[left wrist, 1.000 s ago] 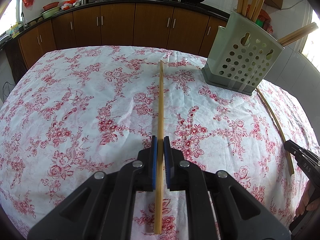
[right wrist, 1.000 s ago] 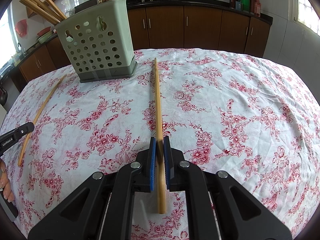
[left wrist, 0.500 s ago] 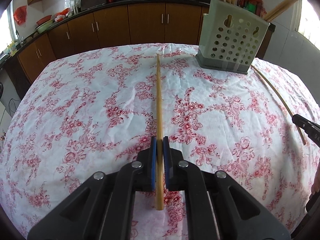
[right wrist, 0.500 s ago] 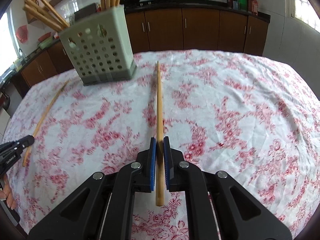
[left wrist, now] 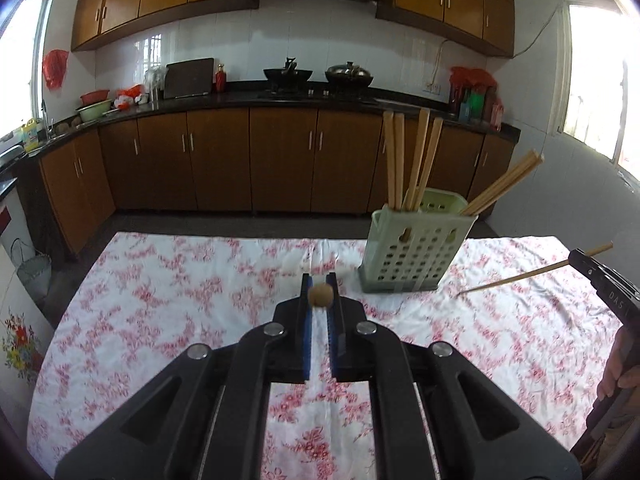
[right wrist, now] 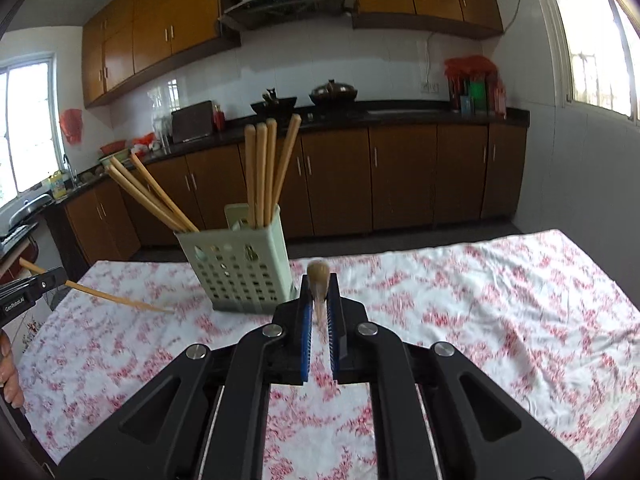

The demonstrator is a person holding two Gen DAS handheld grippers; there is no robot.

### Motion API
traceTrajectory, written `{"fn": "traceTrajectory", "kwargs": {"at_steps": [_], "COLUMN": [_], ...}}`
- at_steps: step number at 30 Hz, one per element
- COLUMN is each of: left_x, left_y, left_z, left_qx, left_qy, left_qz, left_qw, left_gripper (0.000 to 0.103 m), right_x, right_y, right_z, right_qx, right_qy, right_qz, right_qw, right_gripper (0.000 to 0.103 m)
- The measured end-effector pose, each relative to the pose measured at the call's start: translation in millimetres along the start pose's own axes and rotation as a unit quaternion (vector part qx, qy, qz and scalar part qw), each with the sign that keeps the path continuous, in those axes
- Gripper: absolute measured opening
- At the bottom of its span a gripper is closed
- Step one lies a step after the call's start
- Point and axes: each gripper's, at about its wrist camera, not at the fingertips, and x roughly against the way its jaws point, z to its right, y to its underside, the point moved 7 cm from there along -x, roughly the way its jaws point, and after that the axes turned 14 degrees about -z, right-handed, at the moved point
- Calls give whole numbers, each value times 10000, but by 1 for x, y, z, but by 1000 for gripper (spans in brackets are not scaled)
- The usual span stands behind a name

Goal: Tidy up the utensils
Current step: 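Lift the held chopsticks upright and carry both tools over the green holder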

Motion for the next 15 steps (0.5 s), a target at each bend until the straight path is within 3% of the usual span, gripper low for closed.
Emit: {"fn": "traceTrajectory", "kwargs": {"at_steps": [8, 15], "left_x": [34, 69], "left_y": [-35, -66], "left_z": [26, 58], "left_qx": [-259, -529], "left_qy": [373, 761], "left_qz": [302, 675], "left_qw": [9985, 9934], "left_gripper": [8, 8], "right_x": [27, 71], "right_y": [-42, -86], "right_z": [-16, -42], "right_qx": [90, 247], "right_qy": [-453, -908], "right_qz": [495, 1282], "right_qw": [9977, 9873], "right_gripper": [8, 8]}}
